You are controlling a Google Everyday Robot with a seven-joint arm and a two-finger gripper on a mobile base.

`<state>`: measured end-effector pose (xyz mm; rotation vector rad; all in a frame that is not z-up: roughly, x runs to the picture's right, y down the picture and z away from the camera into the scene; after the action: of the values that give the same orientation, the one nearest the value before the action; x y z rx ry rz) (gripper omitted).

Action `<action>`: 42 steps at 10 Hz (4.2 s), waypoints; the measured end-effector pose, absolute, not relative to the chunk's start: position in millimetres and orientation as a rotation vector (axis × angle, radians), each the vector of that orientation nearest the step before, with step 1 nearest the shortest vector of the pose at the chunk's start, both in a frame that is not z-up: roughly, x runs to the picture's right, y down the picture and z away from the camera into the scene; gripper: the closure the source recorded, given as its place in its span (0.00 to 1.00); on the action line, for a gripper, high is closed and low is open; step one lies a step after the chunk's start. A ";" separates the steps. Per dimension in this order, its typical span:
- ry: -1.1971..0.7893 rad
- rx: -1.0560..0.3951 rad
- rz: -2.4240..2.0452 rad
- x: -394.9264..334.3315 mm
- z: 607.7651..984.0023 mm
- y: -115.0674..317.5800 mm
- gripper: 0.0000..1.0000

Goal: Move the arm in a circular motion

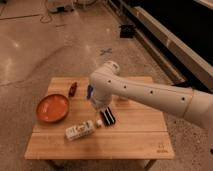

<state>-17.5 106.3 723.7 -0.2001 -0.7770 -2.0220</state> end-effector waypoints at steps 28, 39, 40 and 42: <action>-0.744 -0.257 -1.643 143.5 778.6 65.7 0.57; -0.734 -0.262 -1.637 161.5 801.6 87.8 0.57; -0.732 -0.268 -1.630 161.2 802.4 81.1 0.57; -0.734 -0.266 -1.626 160.2 806.5 70.2 0.57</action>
<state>160.2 70.2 806.5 -0.2661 -0.7345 -1.6257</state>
